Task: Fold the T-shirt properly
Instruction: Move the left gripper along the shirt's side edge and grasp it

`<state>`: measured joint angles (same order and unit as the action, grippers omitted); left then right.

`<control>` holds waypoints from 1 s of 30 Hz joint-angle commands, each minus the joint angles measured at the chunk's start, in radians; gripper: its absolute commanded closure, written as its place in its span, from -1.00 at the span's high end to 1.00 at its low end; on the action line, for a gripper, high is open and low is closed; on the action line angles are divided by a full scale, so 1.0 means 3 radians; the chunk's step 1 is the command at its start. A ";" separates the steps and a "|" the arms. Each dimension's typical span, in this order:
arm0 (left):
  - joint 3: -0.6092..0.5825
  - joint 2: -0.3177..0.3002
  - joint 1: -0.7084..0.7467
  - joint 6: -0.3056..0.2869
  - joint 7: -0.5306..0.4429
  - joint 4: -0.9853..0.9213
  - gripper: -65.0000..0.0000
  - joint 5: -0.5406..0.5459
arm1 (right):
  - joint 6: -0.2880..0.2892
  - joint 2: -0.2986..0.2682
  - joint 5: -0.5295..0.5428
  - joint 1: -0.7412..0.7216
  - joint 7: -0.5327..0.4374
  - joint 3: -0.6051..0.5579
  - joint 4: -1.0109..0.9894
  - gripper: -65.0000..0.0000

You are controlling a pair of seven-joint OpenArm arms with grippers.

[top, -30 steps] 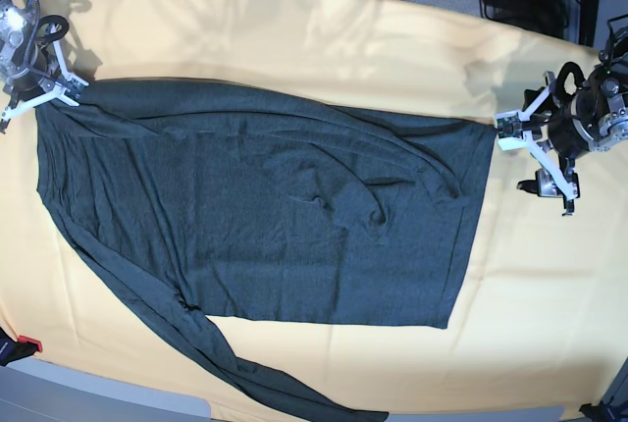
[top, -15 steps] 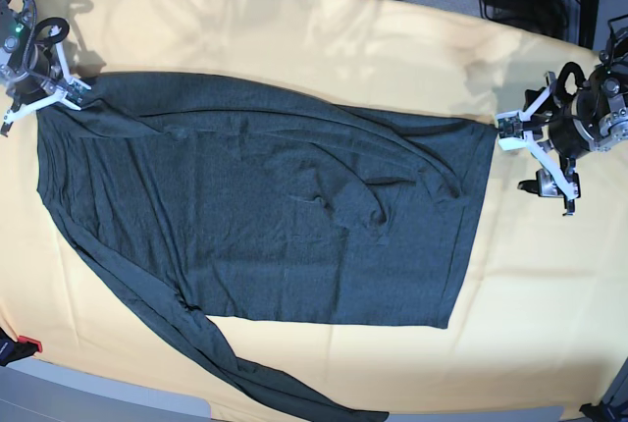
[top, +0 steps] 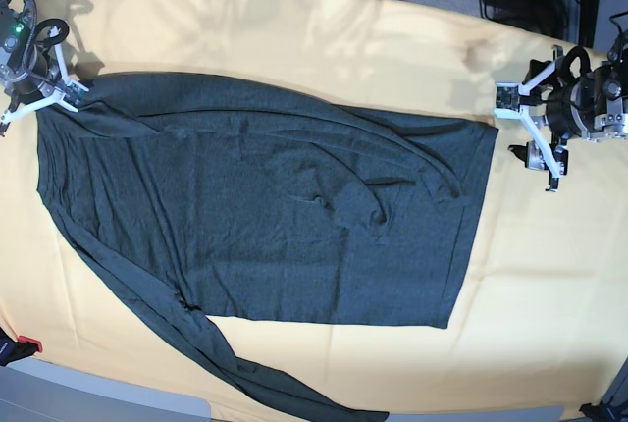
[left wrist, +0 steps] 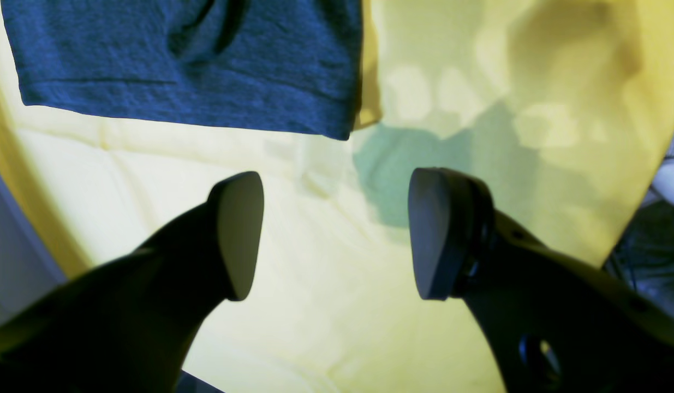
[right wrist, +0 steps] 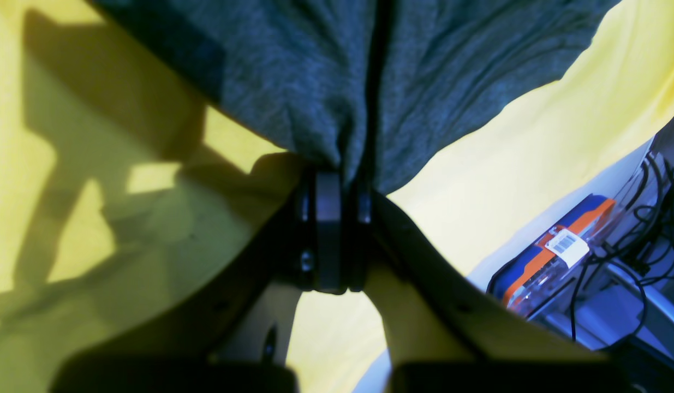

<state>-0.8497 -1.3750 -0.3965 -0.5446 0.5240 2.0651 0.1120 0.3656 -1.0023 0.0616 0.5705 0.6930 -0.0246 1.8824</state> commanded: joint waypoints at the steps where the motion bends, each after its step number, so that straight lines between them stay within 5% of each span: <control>1: 0.0043 -0.0079 -0.0053 0.0018 -0.0001 -0.0014 0.27 -0.0048 | -0.0037 -0.0076 -0.0031 -0.0009 0.0019 0.0047 0.0039 -1.00; 6: 0.0043 0.0055 -0.0055 0.0020 -0.0369 -0.0347 0.27 -0.0359 | -0.0043 -0.0076 -0.0031 -0.0009 0.0017 0.0047 0.0041 -1.00; 16: 0.0043 0.0589 -0.0056 0.0017 -0.0470 -0.0837 0.27 -0.0434 | -0.0112 -0.0076 -0.0032 -0.0009 0.0055 0.0047 0.0041 -1.00; 26: 0.0043 0.0669 -0.0056 0.0018 -0.0704 -0.0936 0.26 -0.0613 | -0.0112 -0.0076 -0.0031 -0.0010 0.0053 0.0047 0.0041 -1.00; 30: 0.0043 0.0711 -0.0057 0.0017 -0.0704 -0.0984 0.07 -0.0627 | -0.0113 -0.0078 -0.0032 -0.0010 0.0052 0.0047 0.0041 -1.00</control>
<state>-0.8497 -1.1431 -0.3958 -0.5480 0.3202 1.7645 -0.0719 0.3462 -1.0023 0.0612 0.5705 0.7040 -0.0242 1.8824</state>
